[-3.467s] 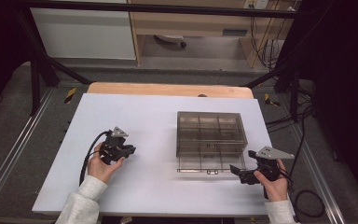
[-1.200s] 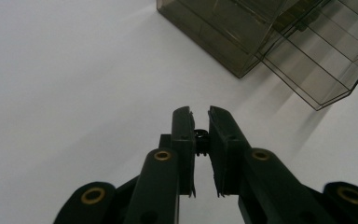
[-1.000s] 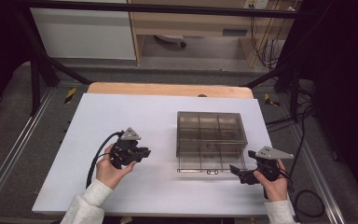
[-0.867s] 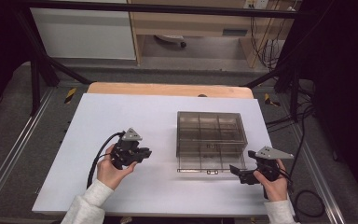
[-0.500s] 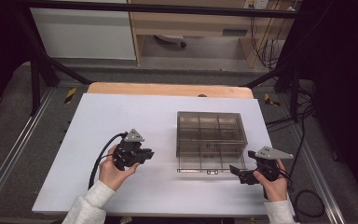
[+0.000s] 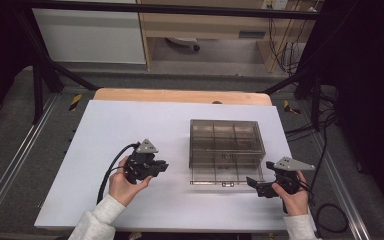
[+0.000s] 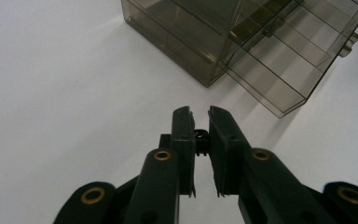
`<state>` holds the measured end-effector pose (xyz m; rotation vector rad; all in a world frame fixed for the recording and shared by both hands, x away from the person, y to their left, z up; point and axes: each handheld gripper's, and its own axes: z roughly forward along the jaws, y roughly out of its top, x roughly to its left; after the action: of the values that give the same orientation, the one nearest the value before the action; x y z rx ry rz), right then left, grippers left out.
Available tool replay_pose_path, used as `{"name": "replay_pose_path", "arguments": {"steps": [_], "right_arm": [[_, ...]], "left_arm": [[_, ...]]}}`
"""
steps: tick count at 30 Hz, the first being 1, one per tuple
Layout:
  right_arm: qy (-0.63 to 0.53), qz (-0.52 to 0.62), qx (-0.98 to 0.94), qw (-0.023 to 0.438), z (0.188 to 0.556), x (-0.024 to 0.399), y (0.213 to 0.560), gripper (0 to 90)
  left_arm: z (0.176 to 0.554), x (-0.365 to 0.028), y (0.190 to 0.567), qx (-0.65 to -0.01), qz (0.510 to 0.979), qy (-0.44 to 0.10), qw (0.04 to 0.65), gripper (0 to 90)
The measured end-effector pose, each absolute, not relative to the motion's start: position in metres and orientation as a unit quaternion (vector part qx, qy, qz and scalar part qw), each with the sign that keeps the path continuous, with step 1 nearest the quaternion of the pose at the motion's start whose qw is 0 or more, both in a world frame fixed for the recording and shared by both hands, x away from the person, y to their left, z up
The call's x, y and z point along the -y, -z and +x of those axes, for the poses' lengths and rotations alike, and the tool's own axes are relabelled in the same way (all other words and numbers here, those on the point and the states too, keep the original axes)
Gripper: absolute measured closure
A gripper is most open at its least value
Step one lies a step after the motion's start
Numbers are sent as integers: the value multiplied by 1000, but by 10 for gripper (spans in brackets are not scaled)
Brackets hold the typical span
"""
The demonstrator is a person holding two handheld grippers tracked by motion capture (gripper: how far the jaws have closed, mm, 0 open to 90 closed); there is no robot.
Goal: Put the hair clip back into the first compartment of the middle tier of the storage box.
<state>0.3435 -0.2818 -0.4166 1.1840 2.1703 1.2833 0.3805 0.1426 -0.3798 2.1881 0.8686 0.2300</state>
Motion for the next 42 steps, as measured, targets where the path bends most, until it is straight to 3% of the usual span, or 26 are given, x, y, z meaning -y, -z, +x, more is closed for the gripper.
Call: {"name": "replay_pose_path", "arguments": {"steps": [42], "right_arm": [[-452, 420, -767, 176, 343, 282, 417, 11]], "left_arm": [[372, -110, 362, -309, 865, -76, 389, 801]]}}
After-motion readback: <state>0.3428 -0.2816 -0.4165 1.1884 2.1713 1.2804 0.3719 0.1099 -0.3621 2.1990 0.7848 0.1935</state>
